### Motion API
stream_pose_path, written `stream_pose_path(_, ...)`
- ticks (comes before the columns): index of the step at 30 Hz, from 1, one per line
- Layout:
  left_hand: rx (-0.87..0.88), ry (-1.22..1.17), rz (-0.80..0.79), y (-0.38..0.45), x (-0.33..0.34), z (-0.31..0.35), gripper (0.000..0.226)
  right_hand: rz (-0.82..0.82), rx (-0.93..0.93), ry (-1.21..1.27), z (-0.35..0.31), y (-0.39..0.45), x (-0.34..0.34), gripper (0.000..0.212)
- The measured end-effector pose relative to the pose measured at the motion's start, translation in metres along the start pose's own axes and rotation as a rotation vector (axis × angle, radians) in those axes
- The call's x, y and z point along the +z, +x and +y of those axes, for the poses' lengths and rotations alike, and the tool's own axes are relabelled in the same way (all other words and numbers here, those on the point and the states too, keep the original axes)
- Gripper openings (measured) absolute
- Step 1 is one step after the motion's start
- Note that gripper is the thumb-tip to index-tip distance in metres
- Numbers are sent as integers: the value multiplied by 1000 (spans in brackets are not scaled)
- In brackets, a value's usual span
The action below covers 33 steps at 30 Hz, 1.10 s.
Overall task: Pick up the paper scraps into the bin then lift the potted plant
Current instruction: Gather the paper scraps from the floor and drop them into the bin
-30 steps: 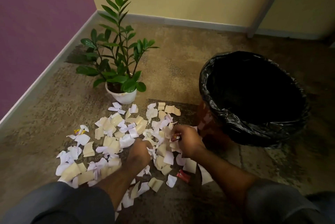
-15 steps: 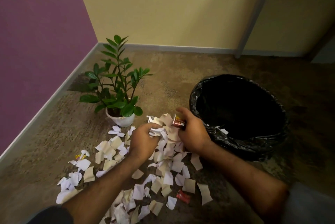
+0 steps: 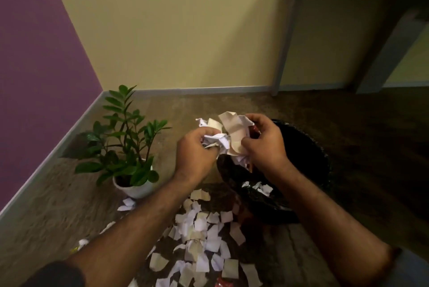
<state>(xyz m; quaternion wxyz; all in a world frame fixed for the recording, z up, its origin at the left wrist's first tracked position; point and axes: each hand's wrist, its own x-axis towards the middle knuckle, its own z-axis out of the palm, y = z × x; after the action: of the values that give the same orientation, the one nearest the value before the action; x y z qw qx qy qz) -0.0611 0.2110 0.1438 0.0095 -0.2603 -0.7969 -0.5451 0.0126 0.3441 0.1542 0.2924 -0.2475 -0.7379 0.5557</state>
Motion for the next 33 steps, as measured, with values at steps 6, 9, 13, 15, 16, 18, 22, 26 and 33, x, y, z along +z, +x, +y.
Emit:
stream_pose_path(6, 14, -26, -62, 11, 53, 21, 41, 97, 25, -79, 10, 13, -34, 51)
stream_pose_path(9, 30, 15, -177, 14, 67, 18, 59, 88, 58, -161, 19, 17, -44, 50)
stream_pose_path(13, 55, 217, -321, 19, 77, 8, 70, 16, 96, -290, 32, 22, -49, 52)
stream_pose_path(15, 35, 260, -358, 19, 80, 2, 66, -23, 75, -381, 38, 23, -48, 60)
stream_pose_path(16, 17, 258, -363, 19, 80, -1, 64, -26, 74, -425, 41, 24, -47, 64)
stream_pose_path(18, 2, 219, -355, 17, 78, -6, 57, -9, 83, -492, 47, 25, -44, 67)
stream_pose_path(22, 113, 136, -255, 11, 65, -21, 36, 18, 105, -535, 53, 29, -32, 64)
stream_pose_path(26, 246, 22, -94, -8, 44, -43, 27, 11, 0, -545, 44, 23, -7, 48)
stream_pose_path(33, 236, 256, -69, -56, -23, -109, 26, -283, -619, -701, 15, -34, 63, 19)
